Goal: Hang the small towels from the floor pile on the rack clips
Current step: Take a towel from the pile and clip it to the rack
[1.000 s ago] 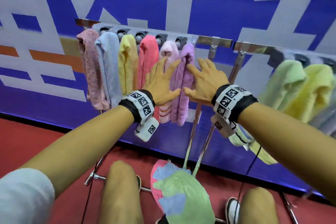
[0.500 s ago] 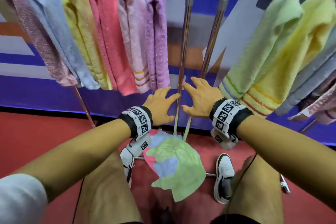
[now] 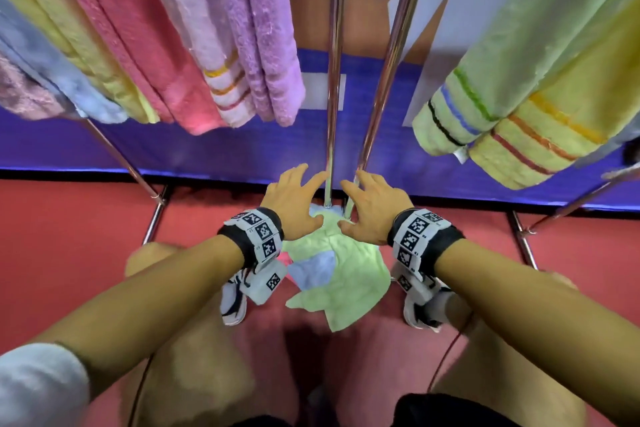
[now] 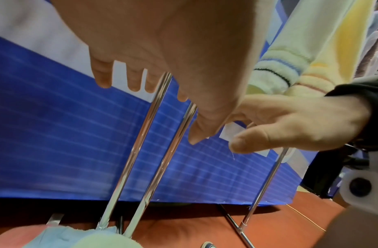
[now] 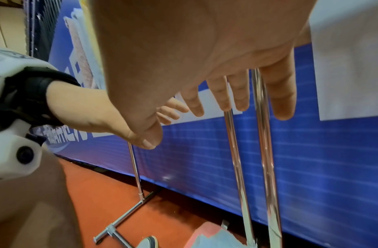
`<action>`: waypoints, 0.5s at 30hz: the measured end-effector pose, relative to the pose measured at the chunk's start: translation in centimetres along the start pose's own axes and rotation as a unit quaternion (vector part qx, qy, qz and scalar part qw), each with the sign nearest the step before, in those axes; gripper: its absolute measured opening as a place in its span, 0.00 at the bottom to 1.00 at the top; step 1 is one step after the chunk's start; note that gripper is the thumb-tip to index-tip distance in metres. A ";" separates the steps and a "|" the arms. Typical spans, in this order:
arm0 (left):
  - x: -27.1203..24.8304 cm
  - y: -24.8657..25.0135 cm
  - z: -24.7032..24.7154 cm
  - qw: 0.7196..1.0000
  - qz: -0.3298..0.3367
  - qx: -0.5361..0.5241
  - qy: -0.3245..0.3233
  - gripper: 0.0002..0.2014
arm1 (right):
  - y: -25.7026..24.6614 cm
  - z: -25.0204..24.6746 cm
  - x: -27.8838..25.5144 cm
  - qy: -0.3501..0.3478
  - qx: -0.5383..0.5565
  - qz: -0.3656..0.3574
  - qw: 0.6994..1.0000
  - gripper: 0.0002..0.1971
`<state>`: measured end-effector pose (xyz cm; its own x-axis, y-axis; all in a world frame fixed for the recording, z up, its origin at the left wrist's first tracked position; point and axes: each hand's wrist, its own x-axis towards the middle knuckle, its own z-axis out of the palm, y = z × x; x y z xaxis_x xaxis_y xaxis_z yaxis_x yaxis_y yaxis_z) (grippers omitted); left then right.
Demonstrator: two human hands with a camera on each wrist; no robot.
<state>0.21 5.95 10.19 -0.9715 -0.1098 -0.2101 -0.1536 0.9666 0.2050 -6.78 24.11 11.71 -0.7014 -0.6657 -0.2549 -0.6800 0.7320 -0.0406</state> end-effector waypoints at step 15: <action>3.6 -5.3 10.1 0.992 -0.077 -0.051 -0.082 0.40 | 0.7 14.2 6.6 -0.150 0.032 -0.007 0.988 0.34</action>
<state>-0.64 2.79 -1.29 -0.8937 -0.2073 -0.3979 -0.3237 0.9120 0.2519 -8.88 22.31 -3.77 -0.5899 -0.6103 -0.5288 -0.6680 0.7367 -0.1051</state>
